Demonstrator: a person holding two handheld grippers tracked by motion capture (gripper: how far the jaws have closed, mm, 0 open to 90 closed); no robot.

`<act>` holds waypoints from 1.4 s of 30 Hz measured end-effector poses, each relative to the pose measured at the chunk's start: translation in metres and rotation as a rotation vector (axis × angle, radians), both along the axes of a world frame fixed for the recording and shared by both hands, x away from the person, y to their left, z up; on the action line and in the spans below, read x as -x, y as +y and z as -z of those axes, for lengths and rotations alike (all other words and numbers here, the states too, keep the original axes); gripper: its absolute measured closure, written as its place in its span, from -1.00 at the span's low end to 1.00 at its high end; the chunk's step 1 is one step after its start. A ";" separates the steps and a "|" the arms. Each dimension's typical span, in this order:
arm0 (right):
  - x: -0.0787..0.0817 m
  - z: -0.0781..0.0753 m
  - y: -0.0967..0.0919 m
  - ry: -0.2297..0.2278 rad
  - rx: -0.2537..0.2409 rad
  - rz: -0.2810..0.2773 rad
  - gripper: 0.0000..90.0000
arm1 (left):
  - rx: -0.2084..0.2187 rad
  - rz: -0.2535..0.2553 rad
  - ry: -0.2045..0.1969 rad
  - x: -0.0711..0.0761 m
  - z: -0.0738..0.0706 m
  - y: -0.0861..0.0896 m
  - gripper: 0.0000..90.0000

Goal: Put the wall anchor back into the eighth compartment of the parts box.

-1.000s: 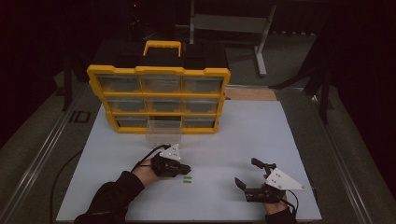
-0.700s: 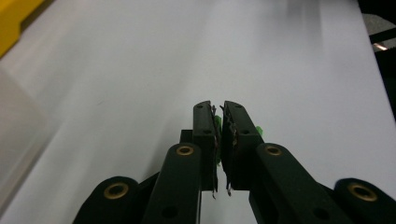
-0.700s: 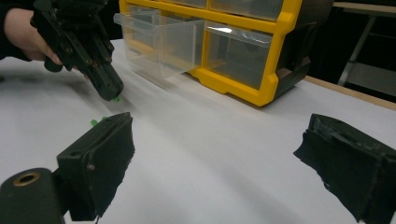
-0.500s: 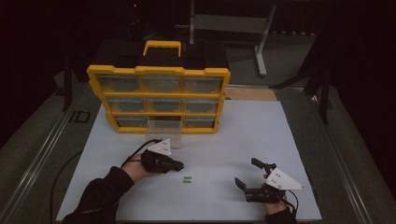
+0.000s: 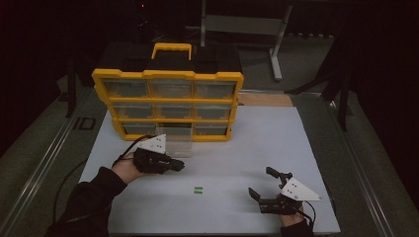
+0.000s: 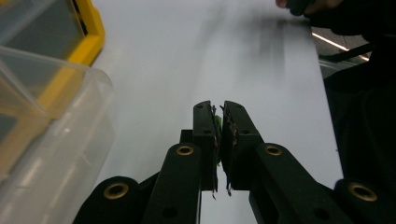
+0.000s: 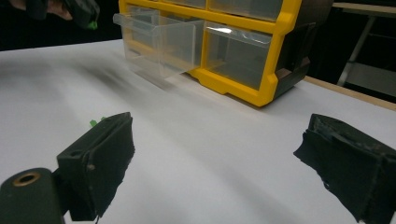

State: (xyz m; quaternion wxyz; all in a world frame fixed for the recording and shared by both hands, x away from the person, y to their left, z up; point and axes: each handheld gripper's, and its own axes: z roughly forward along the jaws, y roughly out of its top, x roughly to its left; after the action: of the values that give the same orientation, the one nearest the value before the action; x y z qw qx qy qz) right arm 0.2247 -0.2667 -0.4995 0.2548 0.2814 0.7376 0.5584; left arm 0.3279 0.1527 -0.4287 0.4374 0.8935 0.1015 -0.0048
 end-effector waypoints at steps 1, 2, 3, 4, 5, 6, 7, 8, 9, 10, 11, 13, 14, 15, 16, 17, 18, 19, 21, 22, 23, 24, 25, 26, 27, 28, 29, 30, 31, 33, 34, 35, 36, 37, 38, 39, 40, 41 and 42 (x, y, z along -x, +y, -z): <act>0.000 0.000 0.000 -0.001 -0.003 0.000 -0.81 | 0.002 0.003 -0.004 -0.001 -0.005 0.002 0.88; 0.000 0.000 0.000 -0.003 -0.003 -0.001 -0.81 | 0.006 0.006 -0.005 -0.002 -0.008 0.003 0.88; 0.000 0.000 0.000 -0.003 -0.003 -0.002 -0.81 | 0.004 0.006 -0.009 -0.003 -0.012 0.004 0.88; 0.000 0.000 0.000 -0.003 -0.002 -0.003 -0.81 | 0.006 0.011 -0.010 -0.003 -0.014 0.005 0.88; 0.000 0.000 0.000 -0.003 -0.002 -0.003 -0.81 | 0.004 0.013 -0.015 -0.004 -0.017 0.006 0.88; 0.000 0.000 0.000 -0.003 -0.002 -0.002 -0.81 | 0.006 0.009 -0.016 -0.004 -0.019 0.007 0.88; 0.000 0.000 0.000 -0.003 -0.003 -0.002 -0.81 | 0.006 0.012 -0.015 -0.005 -0.021 0.008 0.88; 0.000 0.000 0.000 -0.005 -0.003 -0.001 -0.81 | 0.006 0.012 -0.019 -0.005 -0.023 0.009 0.88; 0.000 -0.001 0.000 -0.006 -0.002 -0.001 -0.81 | 0.003 0.008 -0.020 -0.005 -0.024 0.009 0.88; 0.000 -0.001 0.000 -0.006 -0.002 -0.001 -0.81 | 0.000 0.009 -0.023 -0.006 -0.026 0.010 0.88; 0.000 -0.001 -0.001 -0.006 -0.002 -0.002 -0.81 | 0.000 0.008 -0.029 -0.006 -0.028 0.010 0.88; 0.000 -0.001 0.000 -0.007 -0.002 -0.002 -0.81 | -0.004 0.007 -0.039 -0.007 -0.032 0.012 0.88; 0.000 -0.001 0.000 -0.006 -0.004 -0.002 -0.81 | -0.001 0.004 -0.044 -0.008 -0.035 0.013 0.88; 0.000 -0.001 0.000 -0.007 -0.004 -0.001 -0.81 | 0.007 0.004 -0.045 -0.008 -0.038 0.014 0.88; 0.000 -0.001 -0.001 -0.006 -0.003 -0.002 -0.81 | 0.010 0.001 -0.051 -0.009 -0.041 0.015 0.88; 0.000 -0.001 -0.001 -0.005 -0.002 -0.003 -0.81 | 0.011 -0.001 -0.059 -0.010 -0.045 0.016 0.88; 0.000 0.000 0.000 -0.004 -0.002 -0.003 -0.81 | 0.018 -0.001 -0.064 -0.011 -0.048 0.018 0.88; 0.000 0.000 0.000 -0.002 -0.003 -0.005 -0.81 | 0.023 -0.007 -0.074 -0.011 -0.052 0.019 0.88; 0.000 -0.001 0.000 -0.004 -0.003 -0.004 -0.81 | 0.037 -0.015 -0.083 -0.014 -0.058 0.021 0.88; 0.000 -0.001 0.000 -0.005 -0.004 -0.005 -0.81 | 0.043 -0.019 -0.088 -0.015 -0.061 0.022 0.88; 0.000 -0.001 0.000 -0.005 -0.004 -0.005 -0.81 | 0.046 -0.021 -0.089 -0.016 -0.064 0.023 0.88; 0.000 -0.001 0.000 -0.005 -0.004 -0.005 -0.81 | 0.049 -0.021 -0.096 -0.017 -0.067 0.024 0.88; 0.000 -0.001 -0.001 -0.004 -0.005 -0.005 -0.81 | 0.049 -0.022 -0.102 -0.017 -0.069 0.026 0.88; 0.000 -0.001 -0.001 -0.004 -0.005 -0.005 -0.81 | 0.051 -0.025 -0.105 -0.019 -0.072 0.026 0.88; 0.000 -0.001 0.000 -0.004 -0.004 -0.004 -0.81 | 0.051 -0.026 -0.111 -0.020 -0.074 0.028 0.88; 0.000 -0.001 0.000 -0.006 -0.003 -0.005 -0.81 | 0.054 -0.032 -0.114 -0.021 -0.077 0.029 0.88; 0.000 -0.001 0.000 -0.005 -0.004 -0.005 -0.81 | 0.056 -0.037 -0.117 -0.023 -0.079 0.031 0.88; 0.000 -0.001 0.000 -0.005 -0.004 -0.005 -0.81 | 0.064 -0.041 -0.119 -0.025 -0.081 0.033 0.88; 0.000 -0.001 0.000 -0.008 -0.003 -0.004 -0.81 | 0.070 -0.048 -0.121 -0.026 -0.083 0.034 0.88; 0.000 -0.001 0.000 -0.009 -0.002 -0.003 -0.81 | 0.077 -0.056 -0.128 -0.030 -0.087 0.037 0.88; 0.000 -0.001 0.000 -0.008 -0.002 -0.003 -0.81 | 0.083 -0.059 -0.125 -0.032 -0.089 0.037 0.88; 0.000 -0.001 0.000 -0.007 -0.002 -0.004 -0.81 | 0.082 -0.064 -0.132 -0.033 -0.091 0.038 0.88; 0.000 0.000 0.000 -0.007 -0.002 -0.005 -0.81 | 0.087 -0.066 -0.135 -0.036 -0.092 0.039 0.88; 0.000 0.000 0.000 -0.006 -0.002 -0.006 -0.81 | 0.095 -0.071 -0.132 -0.038 -0.093 0.040 0.88; 0.000 0.000 0.000 -0.008 -0.001 -0.005 -0.81 | 0.104 -0.076 -0.129 -0.040 -0.094 0.040 0.88; 0.000 0.000 0.000 -0.009 -0.001 -0.006 -0.81 | 0.110 -0.078 -0.126 -0.042 -0.094 0.040 0.88; 0.000 -0.001 0.000 -0.009 -0.003 -0.006 -0.81 | 0.111 -0.084 -0.126 -0.045 -0.094 0.041 0.88; 0.000 -0.001 0.000 -0.010 -0.002 -0.005 -0.81 | 0.110 -0.088 -0.122 -0.047 -0.094 0.040 0.88; 0.000 -0.001 0.000 -0.011 -0.001 -0.003 -0.81 | 0.111 -0.092 -0.120 -0.049 -0.093 0.040 0.88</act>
State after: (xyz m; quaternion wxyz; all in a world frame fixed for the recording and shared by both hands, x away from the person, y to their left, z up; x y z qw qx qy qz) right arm 0.2243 -0.2670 -0.4988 0.2579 0.2771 0.7363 0.5609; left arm 0.3771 0.1927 -0.3362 0.4913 0.8609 0.1158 0.0635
